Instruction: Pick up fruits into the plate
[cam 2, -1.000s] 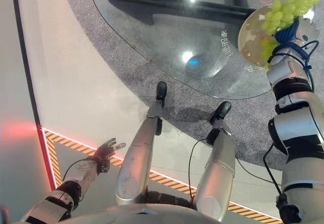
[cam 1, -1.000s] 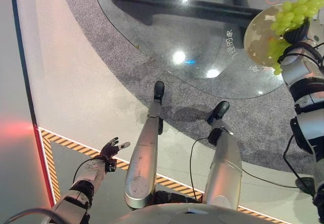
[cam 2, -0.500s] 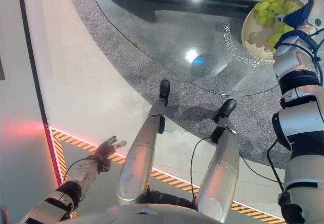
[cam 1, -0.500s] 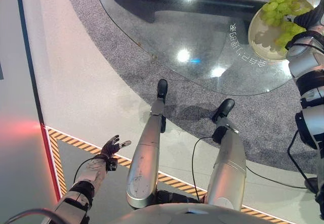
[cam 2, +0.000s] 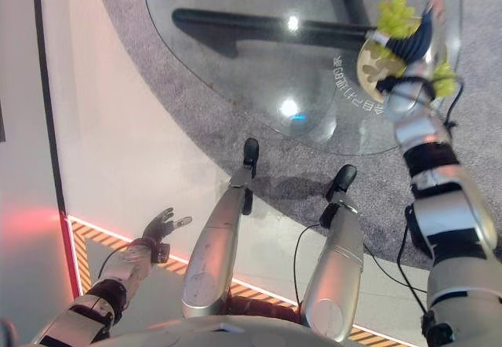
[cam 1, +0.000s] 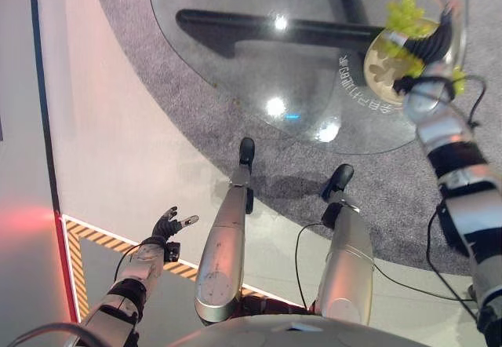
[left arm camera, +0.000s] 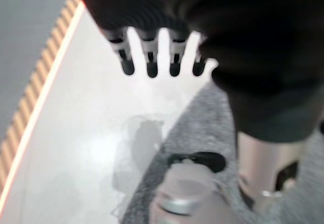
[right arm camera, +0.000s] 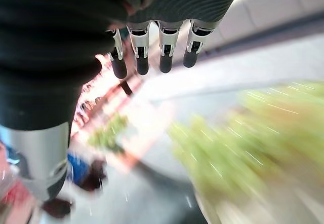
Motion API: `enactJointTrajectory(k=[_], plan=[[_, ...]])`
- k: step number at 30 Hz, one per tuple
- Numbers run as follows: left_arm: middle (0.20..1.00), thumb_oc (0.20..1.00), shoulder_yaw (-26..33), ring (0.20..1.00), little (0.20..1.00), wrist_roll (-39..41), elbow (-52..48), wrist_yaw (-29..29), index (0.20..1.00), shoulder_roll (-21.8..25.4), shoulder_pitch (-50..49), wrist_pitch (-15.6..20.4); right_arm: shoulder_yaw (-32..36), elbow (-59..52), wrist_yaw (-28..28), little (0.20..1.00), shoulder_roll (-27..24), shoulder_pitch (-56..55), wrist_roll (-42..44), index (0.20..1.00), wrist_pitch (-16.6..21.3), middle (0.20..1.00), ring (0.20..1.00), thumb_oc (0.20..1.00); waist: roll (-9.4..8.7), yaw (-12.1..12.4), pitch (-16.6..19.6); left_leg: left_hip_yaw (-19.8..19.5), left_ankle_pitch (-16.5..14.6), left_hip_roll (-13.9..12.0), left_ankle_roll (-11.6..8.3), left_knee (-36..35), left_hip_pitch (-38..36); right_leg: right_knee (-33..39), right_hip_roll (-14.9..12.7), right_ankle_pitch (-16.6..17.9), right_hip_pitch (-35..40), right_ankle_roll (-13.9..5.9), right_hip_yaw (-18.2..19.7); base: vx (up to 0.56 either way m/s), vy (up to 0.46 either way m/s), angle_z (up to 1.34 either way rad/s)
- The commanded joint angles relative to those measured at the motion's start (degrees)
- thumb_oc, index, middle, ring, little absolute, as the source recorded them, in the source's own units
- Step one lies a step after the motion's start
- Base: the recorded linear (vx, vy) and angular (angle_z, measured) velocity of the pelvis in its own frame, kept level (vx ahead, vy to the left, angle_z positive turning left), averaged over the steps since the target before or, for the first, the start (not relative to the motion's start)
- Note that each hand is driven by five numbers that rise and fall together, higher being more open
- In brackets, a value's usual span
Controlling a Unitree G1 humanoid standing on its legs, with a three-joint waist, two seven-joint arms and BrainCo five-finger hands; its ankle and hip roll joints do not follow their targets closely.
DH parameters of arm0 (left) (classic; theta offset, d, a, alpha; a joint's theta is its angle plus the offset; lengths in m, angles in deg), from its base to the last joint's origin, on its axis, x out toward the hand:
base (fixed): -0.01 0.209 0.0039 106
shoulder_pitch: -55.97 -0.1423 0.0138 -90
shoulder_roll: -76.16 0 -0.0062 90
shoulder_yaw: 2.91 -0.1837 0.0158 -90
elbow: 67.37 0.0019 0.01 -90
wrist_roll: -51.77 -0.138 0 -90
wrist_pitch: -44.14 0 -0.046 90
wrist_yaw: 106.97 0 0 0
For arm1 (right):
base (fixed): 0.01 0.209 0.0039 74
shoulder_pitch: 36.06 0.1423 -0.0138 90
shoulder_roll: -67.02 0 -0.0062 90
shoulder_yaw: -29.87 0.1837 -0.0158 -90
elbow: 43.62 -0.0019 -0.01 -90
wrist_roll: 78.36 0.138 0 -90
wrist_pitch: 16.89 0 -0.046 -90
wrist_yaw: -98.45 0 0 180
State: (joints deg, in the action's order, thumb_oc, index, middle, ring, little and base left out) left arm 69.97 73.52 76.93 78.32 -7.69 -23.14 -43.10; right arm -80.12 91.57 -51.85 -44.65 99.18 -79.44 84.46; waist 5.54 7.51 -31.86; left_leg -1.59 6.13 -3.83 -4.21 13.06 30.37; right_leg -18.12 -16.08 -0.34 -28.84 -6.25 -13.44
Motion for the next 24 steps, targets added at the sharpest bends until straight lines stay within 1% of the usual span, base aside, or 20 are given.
enactJointTrajectory(k=[1,2,3,4,5,6,7,8,9,10,11,13,14,16,19,21,22,23,24], plan=[[1.0,1.0,0.96,1.0,1.0,-5.99,5.82,2.27,1.0,-0.39,-0.94,0.23,1.39,-1.77,-3.2,1.0,-1.06,-1.71,1.28,1.0,3.49,1.0,1.0,1.0,-0.85,-1.33,2.06,3.34,-6.24,4.95,2.59,-3.08,-5.65,0.37,7.17,-3.37,2.54,1.77,-1.32,0.0,0.001,-0.07],[1.0,1.0,1.1,1.0,1.0,-9.24,7.29,2.87,1.0,-0.49,-0.01,0.39,1.78,-2.99,-3.63,1.0,1.68,-6.37,3.38,1.0,2.25,1.0,1.0,1.0,-1.94,-2.44,2.06,4.19,-6.15,3.97,2.02,-5.41,-10.38,3.44,6.72,-2.48,7.37,0.99,-1.34,0.02,0.005,-0.06],[1.0,1.0,0.86,1.0,1.0,-9.67,7.86,3.09,1.0,-0.6,0.18,0.37,2.11,-2.79,-4.48,1.0,2.83,-8.47,3.65,1.0,2.49,1.0,1.0,1.0,-2.42,-2.93,2.06,4.64,-6.18,3.65,1.85,-6.17,-12.25,4.77,6.52,-1.99,9.32,0.62,-1.12,0.03,0.008,-0.08],[1.0,1.0,0.74,1.0,1.0,-9.98,8.33,2.87,1.0,-0.98,0.69,-0.19,2.44,-3.19,-4.8,1.0,5.11,-12.22,5.39,1.0,1.59,1.0,1.0,1.0,-3.26,-3.78,2.29,5.39,-6.47,3.24,1.57,-7.45,-15.63,7.3,6.37,-1.19,12.97,0.11,-0.59,0.03,0.012,-0.1],[1.0,1.0,0.71,1.0,1.0,-9.78,8.42,2.86,1.0,-1.15,0.71,-0.41,2.47,-3.3,-4.9,1.0,5.65,-13.13,5.27,1.0,1.49,1.0,1.0,1.0,-3.41,-3.96,2.8,5.53,-6.38,3.17,1.53,-7.79,-15.9,7.92,6.38,-0.88,13.37,0.03,-0.6,0.05,0.02,-0.13],[1.0,1.0,0.69,1.0,1.0,-9.48,8.84,2.54,1.0,-1.59,0.55,-0.65,2.73,-3.24,-5.56,1.0,7.26,-15.96,5.3,1.0,1.07,1.0,1.0,1.0,-3.86,-4.46,3.91,5.89,-6.64,2.99,1.39,-8.43,-17.25,9.11,6.36,-0.6,14.85,-0.15,-0.54,0.11,0.044,-0.2],[1.0,1.0,0.55,1.0,1.0,-10.28,9.87,2.54,1.0,-2.65,-0.21,-0.55,3.03,-1.99,-6.06,1.0,9.83,-21.56,4.35,1.0,1.9,1.0,1.0,1.0,-4.52,-5.27,6.0,6.28,-7.31,2.81,1.32,-9.44,-20.01,10.95,6.45,-0.44,17.74,-0.32,-0.33,0.15,0.051,-0.24],[1.0,1.0,0.51,1.0,1.0,-11.19,10.3,2.56,1.0,-3.23,-0.76,-0.4,2.99,-1.48,-6.57,1.0,11.07,-24.54,3.66,1.0,2.18,1.0,1.0,1.0,-4.84,-5.62,7.46,6.38,-7.35,2.72,1.35,-9.99,-21.0,11.84,6.44,-0.14,18.87,-0.44,-0.34,0.13,0.041,-0.21],[1.0,1.0,0.46,1.0,1.0,-11.42,10.39,2.52,1.0,-3.39,-1.06,-0.31,2.97,-1.41,-7.02,1.0,11.42,-25.49,3.73,1.0,1.91,1.0,1.0,1.0,-4.94,-5.71,7.88,6.42,-7.4,2.68,1.35,-10.17,-21.43,12.11,6.44,-0.08,19.32,-0.49,-0.34,0.12,0.012,-0.15],[1.0,1.0,0.19,1.0,1.0,-13.21,10.42,1.76,1.0,-4.12,-2.12,-0.47,2.8,-0.28,-8.19,1.0,13.47,-29.91,3.8,1.0,1.46,1.0,1.0,1.0,-5.62,-6.17,10.16,6.64,-7.82,2.44,1.47,-10.8,-23.42,13.23,6.46,0.06,21.32,-0.75,0.04,0.08,-0.001,-0.11],[1.0,1.0,0.14,1.0,1.0,-13.41,10.42,1.72,1.0,-4.17,-2.26,-0.5,2.78,-0.21,-8.2,1.0,13.68,-30.32,3.64,1.0,1.38,1.0,1.0,1.0,-5.68,-6.19,10.4,6.7,-7.85,2.38,1.47,-10.91,-23.68,13.34,6.46,0.07,21.56,-0.78,0.02,0.1,-0.01,-0.11],[1.0,1.0,-0.41,1.0,1.0,-14.81,11.56,1.52,1.0,-4.77,-3.14,-0.52,3.57,3.01,-10.17,1.0,15.37,-33.53,4.92,1.0,1.42,1.0,1.0,1.0,-6.09,-6.73,13.28,7.62,-7.88,1.59,1.54,-12.37,-26.0,13.95,6.5,0.06,23.47,-1.17,-0.17,0.08,-0.01,-0.07],[1.0,1.0,-0.37,1.0,1.0,-15.25,11.86,1.35,1.0,-4.86,-3.3,-0.62,3.93,3.86,-10.75,1.0,15.72,-34.15,5.24,1.0,1.39,1.0,1.0,1.0,-6.16,-6.88,13.91,7.93,-7.81,1.35,1.5,-12.79,-26.52,14.11,6.56,0.01,23.95,-1.25,-0.17,0.05,-0.006,-0.07],[1.0,1.0,-0.42,1.0,1.0,-17.12,13.13,1.25,1.0,-4.9,-3.61,-1.21,5.04,7.76,-12.33,1.0,17.06,-36.55,5.43,1.0,1.22,1.0,1.0,1.0,-6.35,-7.52,16.61,9.17,-7.07,0.07,0.99,-14.78,-28.86,15.03,6.93,-0.23,26.44,-1.44,-0.23,0.05,-0.008,-0.08],[1.0,1.0,-0.26,1.0,1.0,-19.57,14.41,1.3,1.0,-5.14,-3.64,-1.21,5.98,12.1,-13.51,1.0,18.55,-38.03,6.19,1.0,0.46,1.0,1.0,1.0,-6.48,-7.76,19.05,9.43,-7.18,-0.24,0.81,-15.41,-30.56,15.95,7.06,-0.35,28.31,-1.48,-0.22,0.07,-0.01,-0.03],[1.0,1.0,-0.12,1.0,1.0,-20.39,15.38,0.85,1.0,-5.39,-3.89,-1.77,7.18,17.36,-16.83,1.0,19.77,-38.88,8.32,1.0,-3.02,1.0,1.0,1.0,-6.6,-7.69,20.98,9.61,-7.75,-0.37,0.84,-15.44,-31.98,16.65,7.07,-0.51,29.84,-1.45,-0.24,0.06,-0.005,-0.11],[1.0,1.0,-0.01,1.0,1.0,-20.84,15.66,0.57,1.0,-5.37,-3.95,-1.96,7.59,19.01,-18.36,1.0,20.01,-39.1,8.71,1.0,-5.13,1.0,1.0,1.0,-6.61,-7.66,21.43,9.68,-7.86,-0.47,0.81,-15.45,-32.28,16.82,7.07,-0.56,30.22,-1.45,-0.25,0.03,-0.003,-0.08],[1.0,1.0,0.11,1.0,1.0,-21.31,15.91,0.42,1.0,-5.33,-3.99,-2.07,7.9,20.35,-19.21,1.0,20.2,-39.27,8.26,1.0,-6.32,1.0,1.0,1.0,-6.62,-7.61,21.78,9.73,-7.94,-0.56,0.8,-15.48,-32.56,17.0,7.07,-0.6,30.58,-1.45,-0.24,0.03,-0.022,-0.04],[1.0,1.0,0.41,1.0,1.0,-22.65,16.79,-0.13,1.0,-5.29,-4.01,-3.08,8.66,24.33,-21.55,1.0,20.78,-39.53,9.49,1.0,-10.29,1.0,1.0,1.0,-6.79,-7.38,22.85,9.69,-8.23,-0.76,0.83,-15.68,-33.59,17.59,7.16,-0.7,31.78,-1.41,-0.32,0.03,-0.03,-0.02]])
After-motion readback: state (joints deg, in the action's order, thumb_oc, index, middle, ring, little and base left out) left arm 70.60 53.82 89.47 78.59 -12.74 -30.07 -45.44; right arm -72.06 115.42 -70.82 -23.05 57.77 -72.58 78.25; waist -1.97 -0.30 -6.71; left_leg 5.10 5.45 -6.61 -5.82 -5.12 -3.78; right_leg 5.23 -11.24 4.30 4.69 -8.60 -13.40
